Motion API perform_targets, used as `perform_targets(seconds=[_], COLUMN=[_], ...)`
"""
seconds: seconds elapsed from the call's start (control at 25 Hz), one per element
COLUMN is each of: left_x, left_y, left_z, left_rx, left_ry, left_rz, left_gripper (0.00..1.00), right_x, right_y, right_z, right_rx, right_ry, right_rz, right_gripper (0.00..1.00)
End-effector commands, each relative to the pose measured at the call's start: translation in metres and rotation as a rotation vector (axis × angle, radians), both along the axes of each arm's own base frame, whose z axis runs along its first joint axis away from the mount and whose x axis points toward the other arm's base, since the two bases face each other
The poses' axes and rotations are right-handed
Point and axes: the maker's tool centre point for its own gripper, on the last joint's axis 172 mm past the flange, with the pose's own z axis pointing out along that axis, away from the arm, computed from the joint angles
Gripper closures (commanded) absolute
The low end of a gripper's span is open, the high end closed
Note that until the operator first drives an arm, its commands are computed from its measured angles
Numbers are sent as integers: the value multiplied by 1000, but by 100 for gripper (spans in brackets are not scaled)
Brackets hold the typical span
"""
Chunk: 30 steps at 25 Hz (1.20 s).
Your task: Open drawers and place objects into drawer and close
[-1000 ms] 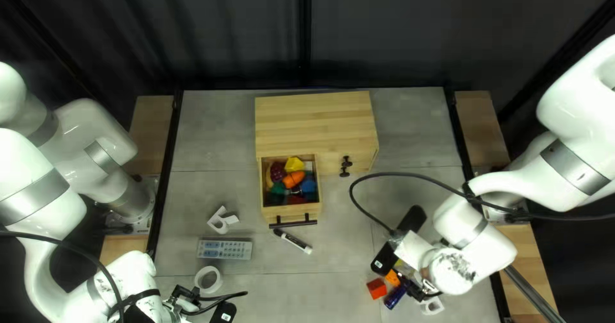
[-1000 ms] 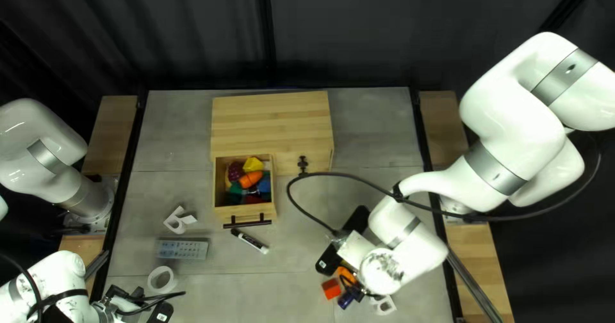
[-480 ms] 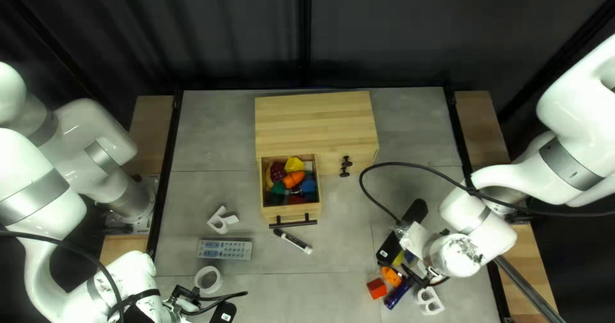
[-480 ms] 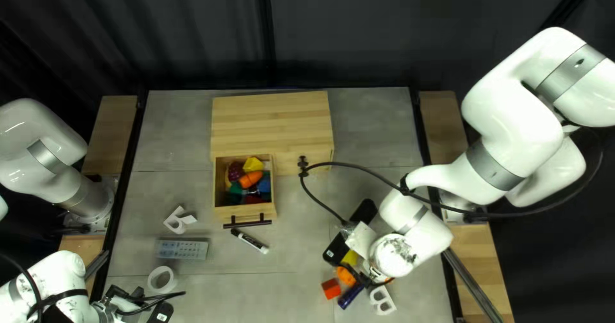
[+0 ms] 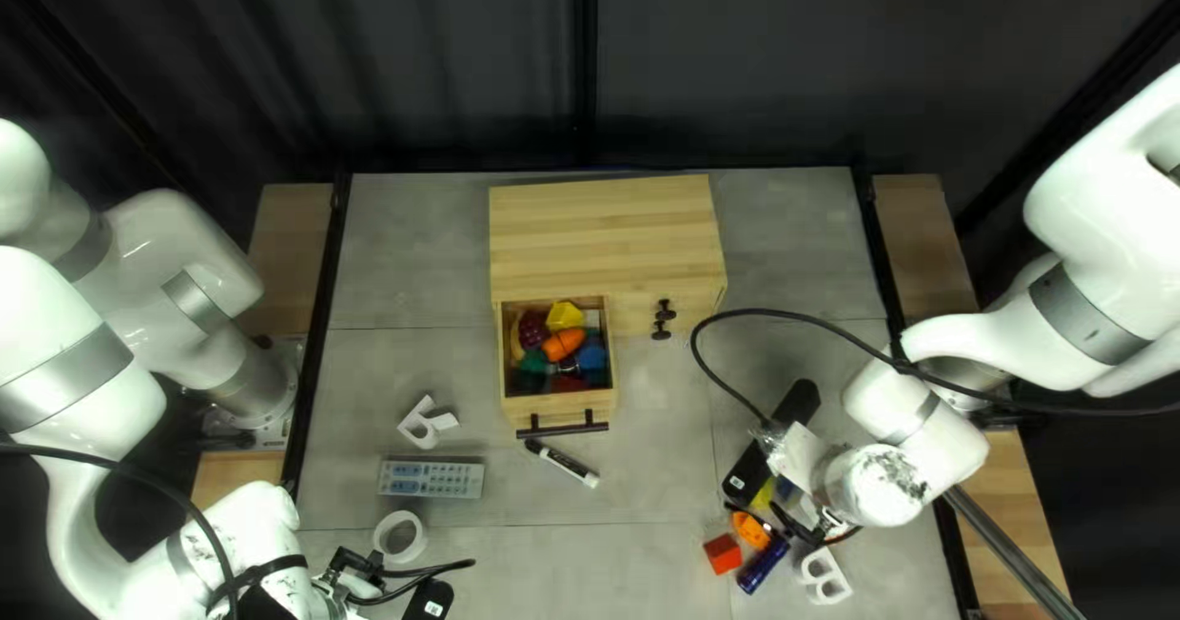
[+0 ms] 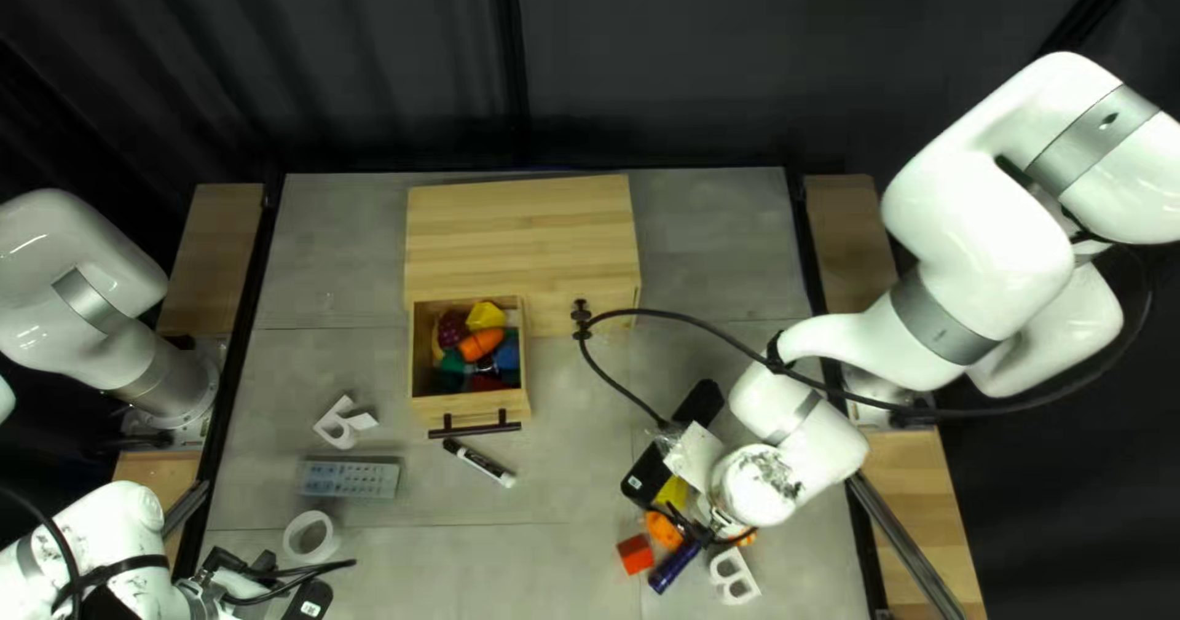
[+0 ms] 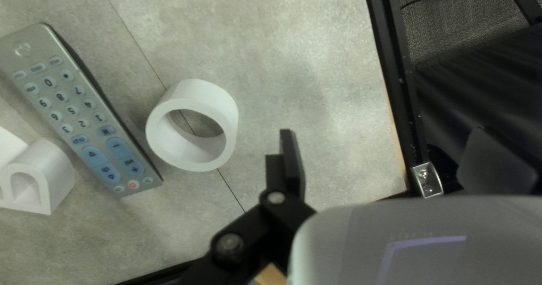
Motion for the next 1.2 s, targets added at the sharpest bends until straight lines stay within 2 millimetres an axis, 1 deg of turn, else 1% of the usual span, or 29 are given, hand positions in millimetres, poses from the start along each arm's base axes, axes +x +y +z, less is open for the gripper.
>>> perform_targets(seconds=[0.04, 0.12, 0.2, 0.28, 0.32, 0.36, 0.48, 0.52, 0.6, 0.64, 0.68, 0.72, 0.76, 0.84, 0.88, 0.92, 0.96, 1.0, 1.04, 1.08, 1.12, 1.2], left_x=[0, 0, 0, 0, 0, 0, 0, 0, 0, 0, 0, 0, 0, 0, 0, 0, 0, 0, 0, 0, 0, 0], left_y=[0, 0, 0, 0, 0, 0, 0, 0, 0, 0, 0, 0, 0, 0, 0, 0, 0, 0, 0, 0, 0, 0], left_z=[0, 0, 0, 0, 0, 0, 0, 0, 0, 0, 0, 0, 0, 0, 0, 0, 0, 0, 0, 0, 0, 0], left_rx=[0, 0, 0, 0, 0, 0, 0, 0, 0, 0, 0, 0, 0, 0, 0, 0, 0, 0, 0, 0, 0, 0], left_ry=[0, 0, 0, 0, 0, 0, 0, 0, 0, 0, 0, 0, 0, 0, 0, 0, 0, 0, 0, 0, 0, 0], left_rz=[0, 0, 0, 0, 0, 0, 0, 0, 0, 0, 0, 0, 0, 0, 0, 0, 0, 0, 0, 0, 0, 0], left_gripper=[0, 0, 0, 0, 0, 0, 0, 0, 0, 0, 0, 0, 0, 0, 0, 0, 0, 0, 0, 0, 0, 0], right_x=[11, 19, 38, 64, 71, 98, 142, 151, 195, 203, 227, 233, 250, 266, 279, 283, 294, 298, 302, 305, 305, 302], right_y=[7, 8, 5, -3, -5, -18, -44, -49, -69, -73, -86, -90, -102, -114, -122, -125, -132, -135, -138, -141, -142, -141], right_z=[31, 51, 84, 114, 121, 142, 167, 170, 184, 186, 189, 190, 189, 188, 188, 188, 188, 187, 185, 182, 180, 174], right_rx=[-28, -49, -88, -129, -141, -171, -229, -239, -270, -278, -296, -303, -314, -324, -333, -338, -347, -352, -355, -359, -359, -356], right_ry=[-4, -5, -9, -16, -19, -27, -33, -35, -53, -58, -69, -74, -84, -98, -108, -112, -119, -124, -126, -128, -129, -133], right_rz=[6, 11, 27, 59, 71, 102, 154, 164, 204, 214, 238, 248, 266, 285, 300, 307, 320, 327, 331, 334, 335, 328], right_gripper=[97, 97, 97, 96, 97, 96, 97, 97, 97, 97, 97, 97, 97, 97, 97, 97, 97, 88, 15, 15, 0, 0])
